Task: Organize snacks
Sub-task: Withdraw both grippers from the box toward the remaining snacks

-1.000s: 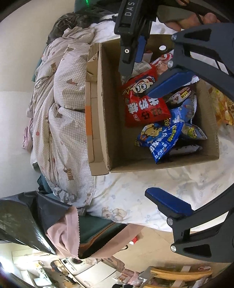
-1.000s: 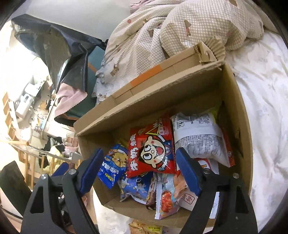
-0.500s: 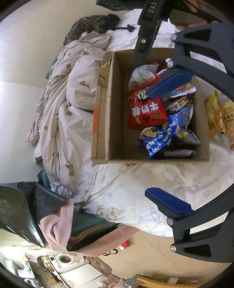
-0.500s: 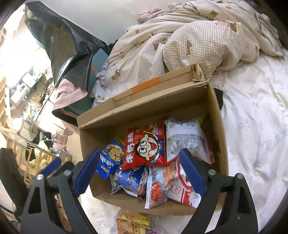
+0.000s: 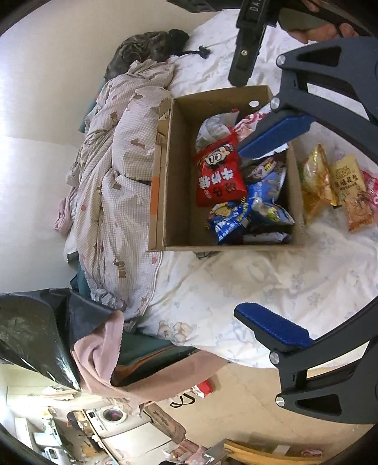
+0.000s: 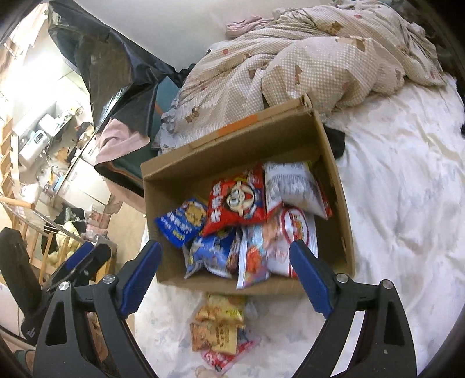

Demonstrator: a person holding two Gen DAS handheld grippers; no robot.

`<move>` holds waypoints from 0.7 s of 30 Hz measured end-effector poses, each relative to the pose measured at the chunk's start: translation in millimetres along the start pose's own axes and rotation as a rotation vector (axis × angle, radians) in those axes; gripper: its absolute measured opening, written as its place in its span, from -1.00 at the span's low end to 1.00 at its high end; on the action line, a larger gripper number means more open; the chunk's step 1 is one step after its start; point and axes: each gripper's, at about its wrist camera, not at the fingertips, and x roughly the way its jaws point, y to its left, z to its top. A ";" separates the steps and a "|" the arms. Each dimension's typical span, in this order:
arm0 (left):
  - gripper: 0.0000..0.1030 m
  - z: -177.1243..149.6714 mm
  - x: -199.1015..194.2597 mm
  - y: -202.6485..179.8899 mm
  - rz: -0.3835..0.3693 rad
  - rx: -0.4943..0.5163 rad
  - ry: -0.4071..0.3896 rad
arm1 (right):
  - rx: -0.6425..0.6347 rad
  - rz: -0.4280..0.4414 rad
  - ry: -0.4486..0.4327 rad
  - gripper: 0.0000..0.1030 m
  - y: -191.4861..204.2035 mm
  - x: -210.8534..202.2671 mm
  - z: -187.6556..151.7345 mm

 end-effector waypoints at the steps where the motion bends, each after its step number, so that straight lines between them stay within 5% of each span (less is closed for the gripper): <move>1: 0.91 -2.4 -2.4 1.2 -0.001 -0.002 0.002 | 0.003 0.000 0.003 0.78 0.1 -1.9 -4.0; 21: 0.96 -62.4 -20.1 12.7 0.008 -0.038 0.132 | 0.025 -0.038 0.061 0.78 -5.7 -26.5 -73.1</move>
